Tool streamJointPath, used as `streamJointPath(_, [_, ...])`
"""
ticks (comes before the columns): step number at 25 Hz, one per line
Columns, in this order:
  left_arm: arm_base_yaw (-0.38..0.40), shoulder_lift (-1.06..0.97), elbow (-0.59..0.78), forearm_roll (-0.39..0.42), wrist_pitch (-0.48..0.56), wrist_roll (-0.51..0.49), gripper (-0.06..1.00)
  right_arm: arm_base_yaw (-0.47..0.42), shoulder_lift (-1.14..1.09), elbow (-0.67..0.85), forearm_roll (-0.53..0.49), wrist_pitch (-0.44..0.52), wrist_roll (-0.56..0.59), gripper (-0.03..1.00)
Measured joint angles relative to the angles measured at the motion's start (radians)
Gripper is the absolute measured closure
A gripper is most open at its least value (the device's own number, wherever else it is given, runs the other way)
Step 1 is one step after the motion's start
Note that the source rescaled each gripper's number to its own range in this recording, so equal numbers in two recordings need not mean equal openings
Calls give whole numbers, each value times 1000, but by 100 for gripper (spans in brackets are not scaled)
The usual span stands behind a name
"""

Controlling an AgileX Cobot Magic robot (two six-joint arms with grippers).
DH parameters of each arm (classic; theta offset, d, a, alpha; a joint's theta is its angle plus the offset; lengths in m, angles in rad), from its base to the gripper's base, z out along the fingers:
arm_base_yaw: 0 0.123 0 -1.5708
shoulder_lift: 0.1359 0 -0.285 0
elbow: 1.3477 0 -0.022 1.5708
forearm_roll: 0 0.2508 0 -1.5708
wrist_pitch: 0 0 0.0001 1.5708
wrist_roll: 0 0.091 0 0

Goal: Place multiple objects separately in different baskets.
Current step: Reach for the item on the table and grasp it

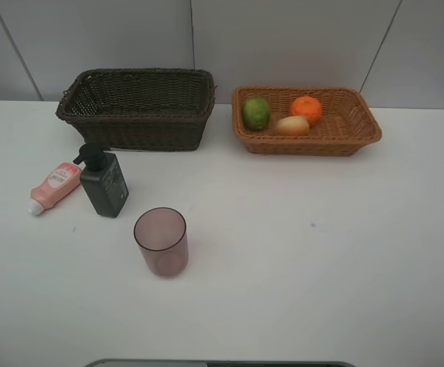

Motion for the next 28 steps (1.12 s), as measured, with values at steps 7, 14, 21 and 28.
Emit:
streamJointPath(7, [0,107,0,32,0,1,-5,0,0,0,0,-1,0,16])
streamJointPath(14, [0,568,-77,54,-69,62,-5,0,0,0,0,-1,0,16])
streamJointPath(21, [0,990,-277,35,-159,84,-5,0,0,0,0,-1,0,16])
streamJointPath(28, [-53,1292,-431,-19,-174,57,-5,0,0,0,0,-1,0,16])
